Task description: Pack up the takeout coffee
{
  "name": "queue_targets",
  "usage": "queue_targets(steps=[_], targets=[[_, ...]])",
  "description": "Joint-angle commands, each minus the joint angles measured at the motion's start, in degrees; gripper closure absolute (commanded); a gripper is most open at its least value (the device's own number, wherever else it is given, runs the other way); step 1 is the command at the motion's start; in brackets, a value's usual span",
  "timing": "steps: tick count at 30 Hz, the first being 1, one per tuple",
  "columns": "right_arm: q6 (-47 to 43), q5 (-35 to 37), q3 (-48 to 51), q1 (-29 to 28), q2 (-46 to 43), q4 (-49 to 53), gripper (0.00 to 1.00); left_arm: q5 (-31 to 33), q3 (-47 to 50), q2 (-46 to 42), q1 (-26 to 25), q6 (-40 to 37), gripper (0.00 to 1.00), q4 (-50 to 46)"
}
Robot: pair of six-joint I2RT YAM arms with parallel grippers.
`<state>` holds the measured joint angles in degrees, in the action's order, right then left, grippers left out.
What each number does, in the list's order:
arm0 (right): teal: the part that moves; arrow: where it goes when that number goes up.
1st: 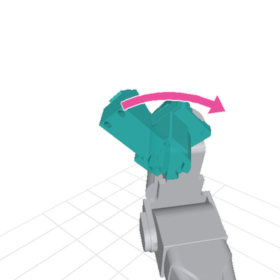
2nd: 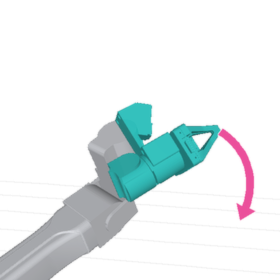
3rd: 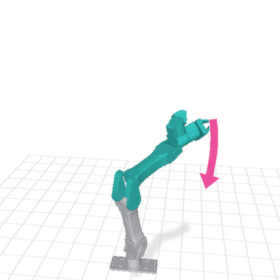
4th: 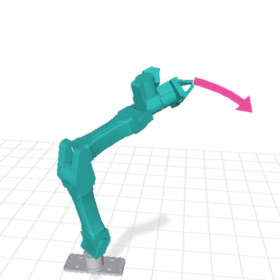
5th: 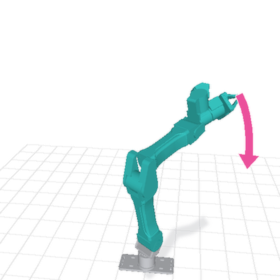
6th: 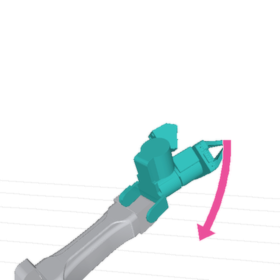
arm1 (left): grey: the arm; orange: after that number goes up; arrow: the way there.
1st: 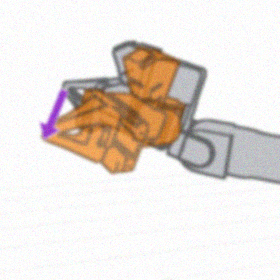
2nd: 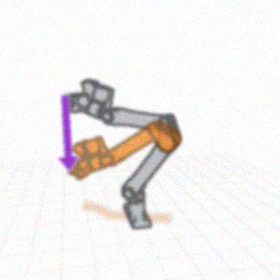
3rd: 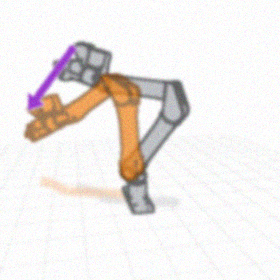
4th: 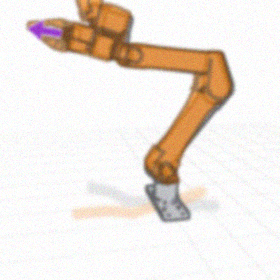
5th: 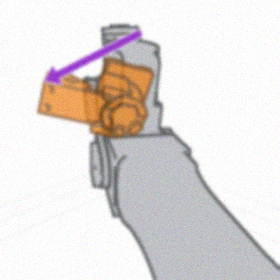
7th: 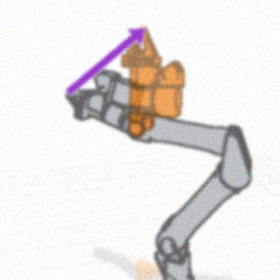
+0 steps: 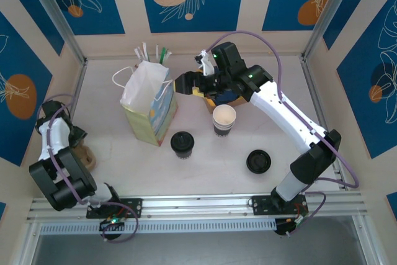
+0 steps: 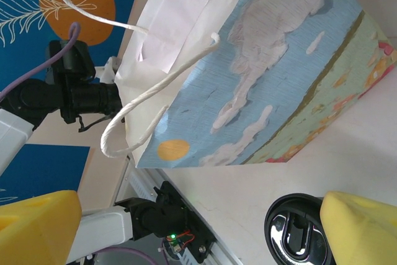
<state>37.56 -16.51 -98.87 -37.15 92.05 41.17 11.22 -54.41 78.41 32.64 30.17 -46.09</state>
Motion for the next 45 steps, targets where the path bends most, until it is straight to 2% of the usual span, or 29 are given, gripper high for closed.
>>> queue_targets(steps=[1,3,18,33,41,45], targets=[[0.59,-0.36,0.58,-0.37,-1.17,-0.29,0.01,2.24,0.81,-1.88,0.75,0.34,0.40,-1.71],[0.59,-0.36,0.68,-0.39,-1.04,-0.39,0.01,2.91,0.88,-1.75,1.14,0.32,0.45,-1.67],[0.72,0.12,0.69,-0.30,-1.00,-0.21,0.01,-1.85,2.65,0.66,2.07,0.58,0.49,-0.94],[1.25,-0.71,0.04,-0.67,0.86,-0.74,0.01,-15.07,4.56,-2.45,0.79,2.83,0.50,1.70],[1.29,-0.71,-0.52,-0.99,1.24,-0.72,0.01,-9.20,1.03,-1.44,0.36,-2.84,0.49,-2.76],[1.53,-0.80,0.03,-1.00,1.12,-1.25,0.01,-9.91,1.30,-1.44,-0.24,-4.07,0.48,-3.63]])
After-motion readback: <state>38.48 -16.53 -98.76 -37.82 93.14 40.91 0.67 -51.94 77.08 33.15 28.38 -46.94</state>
